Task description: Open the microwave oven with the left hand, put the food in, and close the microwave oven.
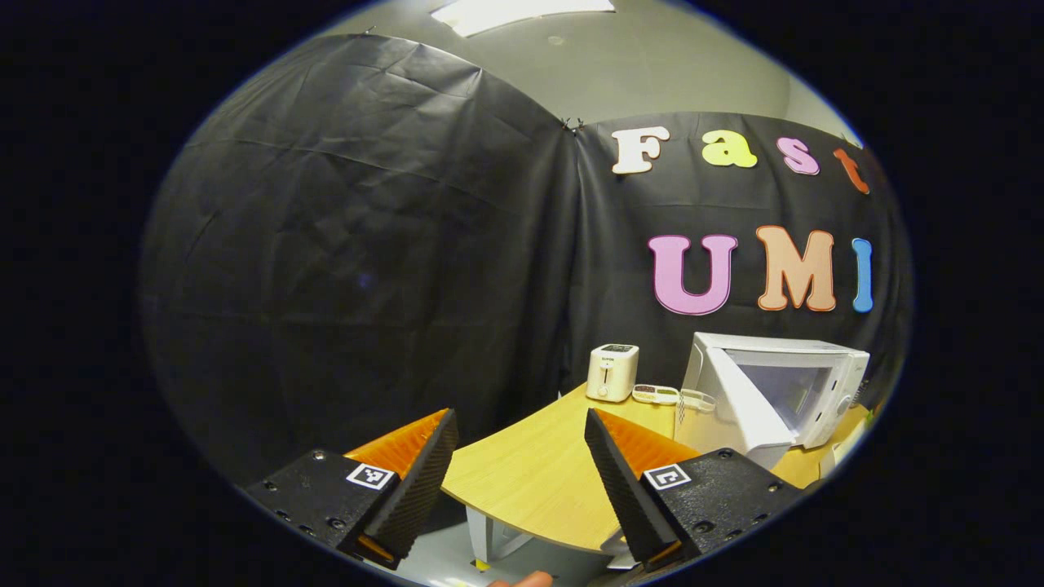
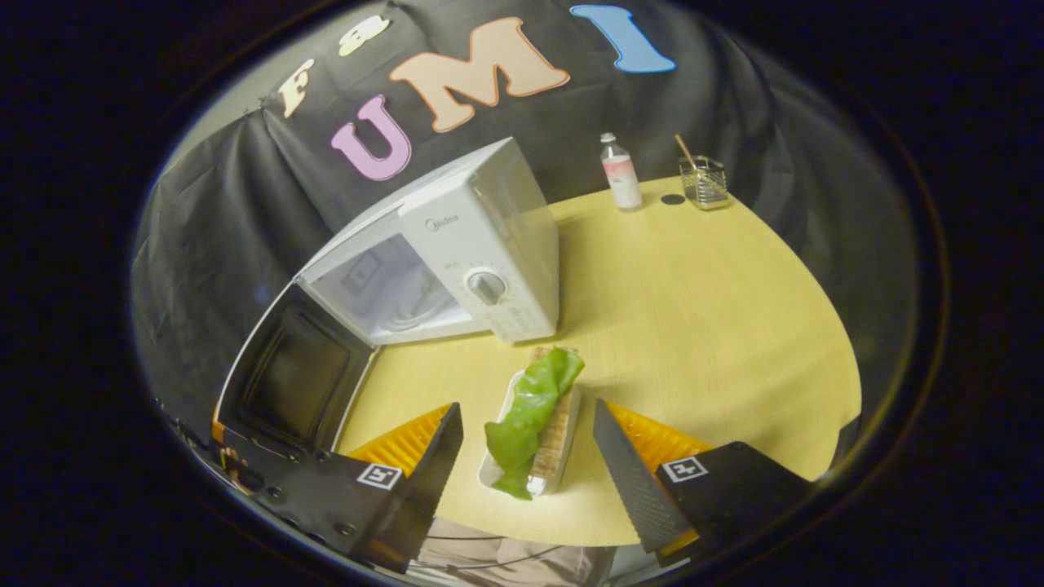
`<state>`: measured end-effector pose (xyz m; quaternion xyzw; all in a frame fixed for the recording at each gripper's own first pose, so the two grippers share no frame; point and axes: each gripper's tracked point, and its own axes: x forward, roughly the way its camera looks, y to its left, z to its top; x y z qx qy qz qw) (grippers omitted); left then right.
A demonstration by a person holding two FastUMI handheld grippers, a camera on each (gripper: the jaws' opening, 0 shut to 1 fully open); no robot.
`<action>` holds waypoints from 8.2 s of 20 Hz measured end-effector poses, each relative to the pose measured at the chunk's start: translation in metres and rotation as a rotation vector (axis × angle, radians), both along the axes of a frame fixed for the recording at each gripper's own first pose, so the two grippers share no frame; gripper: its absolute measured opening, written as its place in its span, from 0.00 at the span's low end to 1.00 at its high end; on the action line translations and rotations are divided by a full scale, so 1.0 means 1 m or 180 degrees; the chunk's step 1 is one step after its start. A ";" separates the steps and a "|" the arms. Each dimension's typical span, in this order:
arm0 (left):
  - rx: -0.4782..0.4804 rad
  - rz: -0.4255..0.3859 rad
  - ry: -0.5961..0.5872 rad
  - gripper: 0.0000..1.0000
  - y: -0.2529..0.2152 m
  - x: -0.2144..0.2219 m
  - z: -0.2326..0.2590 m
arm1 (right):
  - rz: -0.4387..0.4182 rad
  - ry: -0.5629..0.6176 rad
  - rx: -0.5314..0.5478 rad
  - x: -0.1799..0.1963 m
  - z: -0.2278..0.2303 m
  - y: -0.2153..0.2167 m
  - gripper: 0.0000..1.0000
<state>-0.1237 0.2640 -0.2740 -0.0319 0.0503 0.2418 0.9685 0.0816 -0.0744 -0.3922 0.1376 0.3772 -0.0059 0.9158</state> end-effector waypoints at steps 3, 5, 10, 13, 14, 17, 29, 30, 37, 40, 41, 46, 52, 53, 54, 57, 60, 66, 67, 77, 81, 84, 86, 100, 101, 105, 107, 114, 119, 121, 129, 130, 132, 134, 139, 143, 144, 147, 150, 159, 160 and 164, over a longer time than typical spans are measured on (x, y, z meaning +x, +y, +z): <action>-0.0003 -0.0043 -0.0013 0.92 -0.004 0.007 -0.002 | 0.0001 0.0121 -0.0102 0.004 -0.017 -0.001 0.90; -0.0001 -0.0062 -0.0024 0.95 -0.004 0.010 -0.004 | -0.0007 0.0178 -0.0055 0.005 -0.025 0.004 0.98; -0.0013 -0.0078 -0.0033 0.96 -0.006 0.014 -0.005 | 0.0035 0.0284 -0.0052 0.008 -0.041 0.010 0.77; -0.0001 -0.0085 -0.0044 0.96 -0.008 0.015 0.000 | -0.0029 0.0274 -0.0053 0.008 -0.043 0.005 0.47; 0.0009 -0.0103 -0.0058 0.92 -0.008 0.015 0.001 | -0.0064 0.0233 -0.0034 0.010 -0.041 0.005 0.41; 0.0017 -0.0211 -0.0137 0.92 -0.019 0.021 0.009 | -0.0053 0.0123 -0.0095 0.008 -0.037 0.009 0.43; 0.0210 -0.0301 -0.0170 0.92 -0.027 0.020 0.021 | -0.0230 -0.1154 0.0047 0.008 0.047 0.040 0.29; 0.0216 -0.0300 -0.0175 0.96 -0.027 0.018 0.021 | -0.0246 -0.1290 0.0080 0.008 0.049 0.047 0.29; 0.0275 -0.0161 -0.0153 0.95 -0.018 0.013 0.023 | -0.0523 -0.2171 0.0559 0.037 0.065 0.117 0.29; 0.0324 -0.0152 -0.0199 0.92 -0.017 0.011 0.028 | -0.0689 -0.2384 0.0548 0.055 0.060 0.139 0.29; 0.0335 -0.0159 -0.0202 0.96 -0.018 0.012 0.028 | -0.0719 -0.2431 0.0554 0.062 0.059 0.147 0.29; 0.0344 -0.0106 -0.0178 0.95 -0.014 0.012 0.025 | -0.0637 -0.2535 0.0611 0.093 0.051 0.192 0.24; 0.0337 -0.0115 -0.0156 0.95 -0.014 0.016 0.020 | -0.0495 -0.2221 0.0723 0.139 0.019 0.232 0.31; 0.0339 -0.0116 -0.0148 0.95 -0.015 0.015 0.020 | -0.0483 -0.2172 0.0745 0.146 0.014 0.236 0.31; 0.0336 -0.0117 -0.0141 0.95 -0.014 0.017 0.020 | -0.0471 -0.2115 0.0740 0.154 0.007 0.239 0.31; 0.0330 -0.0118 -0.0131 0.95 -0.013 0.018 0.017 | -0.0446 -0.1962 0.0727 0.181 -0.008 0.245 0.31; 0.0325 -0.0117 -0.0119 0.95 -0.013 0.018 0.014 | -0.0490 -0.1877 0.0642 0.205 -0.022 0.245 0.31; 0.0298 -0.0096 -0.0058 0.95 -0.011 0.022 0.007 | -0.0414 -0.1857 0.0468 0.239 -0.025 0.252 0.31; 0.0299 -0.0100 -0.0050 0.96 -0.011 0.022 0.005 | -0.0423 -0.1867 0.0343 0.244 -0.027 0.249 0.31; 0.0299 -0.0099 -0.0001 0.96 -0.011 0.026 -0.002 | -0.0442 -0.1668 0.0193 0.265 -0.055 0.220 0.39; 0.0304 -0.0103 0.0051 0.96 -0.012 0.028 -0.006 | -0.0528 -0.1652 0.0032 0.268 -0.061 0.210 0.39; 0.0300 -0.0115 0.0060 0.96 -0.015 0.029 -0.006 | -0.0663 -0.1707 -0.0439 0.267 -0.061 0.186 0.53; 0.0308 -0.0116 0.0052 0.95 -0.014 0.029 -0.005 | -0.0592 -0.1812 -0.0637 0.267 -0.057 0.186 0.56; 0.0248 -0.0381 -0.0044 0.89 -0.041 0.038 -0.004 | -0.0260 -0.1947 -0.0987 0.210 -0.025 0.175 0.95; 0.0241 -0.0433 -0.0091 0.85 -0.046 0.040 -0.001 | -0.0257 -0.1972 -0.1013 0.204 -0.019 0.173 0.95; 0.0262 -0.0648 -0.0127 0.51 -0.063 0.044 -0.001 | -0.0211 -0.2061 -0.1152 0.185 -0.001 0.168 0.95; 0.0339 -0.0662 -0.0114 0.36 -0.065 0.044 0.000 | -0.0150 -0.2054 -0.1181 0.172 0.004 0.169 0.92; 0.0347 -0.0908 -0.0025 0.01 -0.097 0.051 -0.009 | -0.0063 -0.2132 -0.1200 0.127 0.032 0.167 0.92; 0.0330 -0.1076 0.0044 0.03 -0.114 0.053 -0.014 | -0.0150 -0.2285 -0.1238 0.090 0.063 0.154 0.92; 0.0318 -0.1145 0.0033 0.03 -0.121 0.053 -0.012 | -0.0174 -0.2355 -0.1308 0.074 0.074 0.149 0.92; 0.0292 -0.1284 0.0019 0.01 -0.137 0.053 -0.012 | -0.0171 -0.2411 -0.1421 0.024 0.099 0.128 0.92; 0.0292 -0.1303 0.0019 0.01 -0.140 0.052 -0.011 | -0.0167 -0.2411 -0.1429 0.017 0.101 0.124 0.92; 0.0270 -0.1374 0.0021 0.01 -0.150 0.052 -0.013 | -0.0171 -0.2396 -0.1427 0.004 0.104 0.117 0.92; 0.0280 -0.1345 0.0021 0.02 -0.151 0.056 -0.013 | -0.0264 -0.2387 -0.1458 -0.013 0.107 0.102 0.93; 0.0225 -0.1442 -0.0025 0.01 -0.172 0.054 -0.012 | -0.0370 -0.2470 -0.1548 -0.049 0.124 0.070 0.93; 0.0149 -0.1571 -0.0034 0.01 -0.196 0.056 -0.013 | -0.0388 -0.2480 -0.1590 -0.064 0.130 0.048 0.95; 0.0156 -0.1578 -0.0030 0.01 -0.199 0.057 -0.013 | -0.0383 -0.2519 -0.1579 -0.067 0.134 0.045 0.93; 0.0137 -0.1629 -0.0027 0.01 -0.213 0.061 -0.013 | -0.0393 -0.2590 -0.1553 -0.077 0.139 0.035 0.93; 0.0114 -0.1675 -0.0019 0.01 -0.226 0.065 -0.014 | -0.0432 -0.2561 -0.1614 -0.082 0.136 0.020 0.93; 0.0047 -0.1973 -0.0022 0.01 -0.285 0.092 -0.018 | -0.0532 -0.2525 -0.1619 -0.087 0.136 -0.009 0.93; 0.0005 -0.1989 -0.0042 0.01 -0.291 0.095 -0.018 | -0.0534 -0.2529 -0.1639 -0.084 0.137 -0.012 0.95; -0.0105 -0.2045 -0.0041 0.01 -0.314 0.108 -0.022 | -0.0499 -0.2528 -0.1643 -0.077 0.141 -0.017 0.93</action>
